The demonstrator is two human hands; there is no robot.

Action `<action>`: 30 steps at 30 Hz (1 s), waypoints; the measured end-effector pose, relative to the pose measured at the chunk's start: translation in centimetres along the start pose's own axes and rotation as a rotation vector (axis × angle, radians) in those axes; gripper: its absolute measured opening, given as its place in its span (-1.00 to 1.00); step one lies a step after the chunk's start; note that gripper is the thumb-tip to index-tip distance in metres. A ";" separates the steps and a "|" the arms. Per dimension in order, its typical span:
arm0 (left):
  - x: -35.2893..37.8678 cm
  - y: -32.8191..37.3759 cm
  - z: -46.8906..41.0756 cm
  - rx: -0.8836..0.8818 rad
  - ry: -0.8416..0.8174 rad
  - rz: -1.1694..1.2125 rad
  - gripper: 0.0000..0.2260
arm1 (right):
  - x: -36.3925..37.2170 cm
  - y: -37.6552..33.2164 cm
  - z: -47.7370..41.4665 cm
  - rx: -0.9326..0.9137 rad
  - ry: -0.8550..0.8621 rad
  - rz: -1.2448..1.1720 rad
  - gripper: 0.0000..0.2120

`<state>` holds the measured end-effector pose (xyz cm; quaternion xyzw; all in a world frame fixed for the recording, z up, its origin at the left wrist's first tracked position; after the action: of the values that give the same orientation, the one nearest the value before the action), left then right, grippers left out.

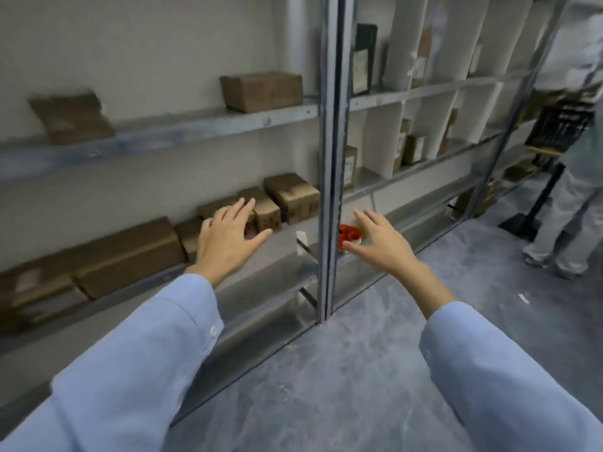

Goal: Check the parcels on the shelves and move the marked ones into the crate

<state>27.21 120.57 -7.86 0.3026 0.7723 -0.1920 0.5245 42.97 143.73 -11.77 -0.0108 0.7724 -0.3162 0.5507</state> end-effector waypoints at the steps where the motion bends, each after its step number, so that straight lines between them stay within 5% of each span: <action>1: -1.6 -2.2 -0.2 -0.025 0.027 -0.011 -0.36 | -0.1 -2.5 -1.2 -0.031 -0.003 0.002 -0.21; 13: -11.8 -18.0 -3.8 -0.220 0.173 -0.053 -0.33 | -2.2 -20.4 -12.5 -0.253 0.055 0.011 -0.23; 30: -7.2 -17.5 -25.6 -0.289 0.281 -0.067 -0.33 | -6.1 -17.2 -39.2 -0.351 0.118 0.006 -0.26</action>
<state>-0.35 121.33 8.10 0.2222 0.8670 -0.0524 0.4430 6.00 150.84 9.57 -0.0858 0.8466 -0.1751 0.4952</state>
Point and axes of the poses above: each hand's wrist, its own z-axis away from the middle knuckle, its own x-axis out of the palm, y = z × x, the point moved 10 cm from there along -z, towards the middle knuckle, and after that the axes turned 9 degrees about -z, right-handed, at the moved point
